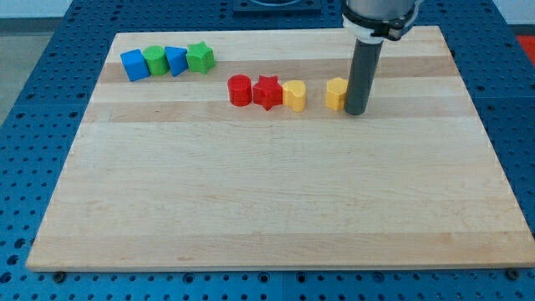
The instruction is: Move yellow hexagon towards yellow heart
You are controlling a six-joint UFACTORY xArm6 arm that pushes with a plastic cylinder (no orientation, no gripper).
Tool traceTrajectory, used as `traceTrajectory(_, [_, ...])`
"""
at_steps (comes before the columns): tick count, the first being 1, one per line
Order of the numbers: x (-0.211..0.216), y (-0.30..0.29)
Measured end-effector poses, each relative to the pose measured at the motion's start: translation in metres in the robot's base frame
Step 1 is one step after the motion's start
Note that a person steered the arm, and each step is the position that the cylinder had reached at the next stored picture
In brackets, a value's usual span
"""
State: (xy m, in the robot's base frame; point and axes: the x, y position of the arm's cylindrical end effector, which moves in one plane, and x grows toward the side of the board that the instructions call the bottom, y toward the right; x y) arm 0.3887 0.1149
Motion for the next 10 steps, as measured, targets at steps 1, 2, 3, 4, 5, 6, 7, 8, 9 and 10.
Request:
traceTrajectory(1, [0.0, 0.0])
traceTrajectory(2, [-0.027, 0.015])
traceTrajectory(3, [-0.027, 0.059])
traceTrajectory(4, [-0.027, 0.065])
traceTrajectory(5, [-0.027, 0.025])
traceTrajectory(6, [-0.027, -0.007])
traceTrajectory(7, [-0.026, -0.008])
traceTrajectory(8, [-0.015, -0.008])
traceTrajectory(9, [-0.037, 0.023])
traceTrajectory(10, [-0.089, 0.009])
